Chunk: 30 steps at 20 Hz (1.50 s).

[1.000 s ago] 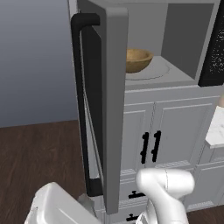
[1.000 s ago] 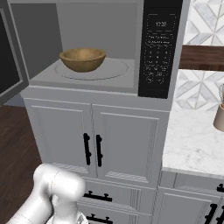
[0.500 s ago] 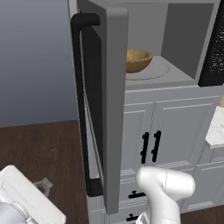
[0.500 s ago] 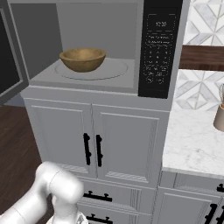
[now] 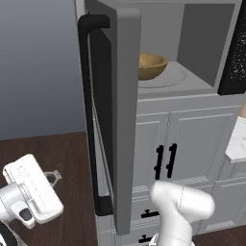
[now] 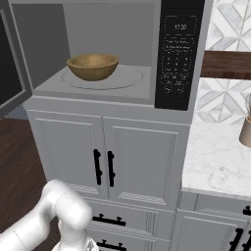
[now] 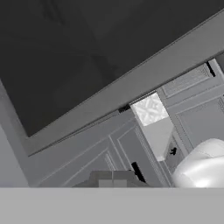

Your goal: Open the microwave, place the bowl with waffle inside the microwave, then close the microwave door and turn it on.

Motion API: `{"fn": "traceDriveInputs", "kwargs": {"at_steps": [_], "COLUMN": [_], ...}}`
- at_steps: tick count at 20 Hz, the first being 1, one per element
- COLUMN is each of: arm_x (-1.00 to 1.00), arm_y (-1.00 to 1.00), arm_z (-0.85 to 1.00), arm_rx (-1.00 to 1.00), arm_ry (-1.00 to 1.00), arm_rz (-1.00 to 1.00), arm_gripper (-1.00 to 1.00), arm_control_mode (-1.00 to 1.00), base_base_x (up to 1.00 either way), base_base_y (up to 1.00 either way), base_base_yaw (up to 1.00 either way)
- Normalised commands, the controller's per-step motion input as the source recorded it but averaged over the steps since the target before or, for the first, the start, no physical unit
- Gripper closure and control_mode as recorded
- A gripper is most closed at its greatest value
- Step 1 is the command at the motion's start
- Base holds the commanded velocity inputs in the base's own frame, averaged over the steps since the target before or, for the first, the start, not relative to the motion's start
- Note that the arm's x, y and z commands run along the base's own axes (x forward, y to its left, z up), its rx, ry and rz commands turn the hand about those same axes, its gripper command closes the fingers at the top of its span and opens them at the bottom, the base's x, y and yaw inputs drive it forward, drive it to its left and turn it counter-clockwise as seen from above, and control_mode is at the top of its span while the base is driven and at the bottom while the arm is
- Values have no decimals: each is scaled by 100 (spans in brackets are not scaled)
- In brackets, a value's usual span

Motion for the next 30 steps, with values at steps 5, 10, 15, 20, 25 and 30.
{"fn": "traceDriveInputs", "kwargs": {"at_steps": [5,10,15,20,25,30], "arm_x": [11,8,0,2,12,9], "arm_y": [-91,-100,-100,-88,-72,-78], "arm_z": [17,17,28,55,55,85], "arm_rx": [-3,-2,0,-1,-1,-7], "arm_ry": [-2,0,-3,-20,-19,-16], "arm_rz": [-19,-11,-3,1,11,10], "arm_gripper": [100,100,100,100,100,100], "arm_control_mode": [-100,-100,-100,-100,-100,-100], "base_base_x": [0,0,0,0,0,0], "base_base_y": [0,0,0,0,0,0], "base_base_yaw": [0,0,0,0,0,0]}}
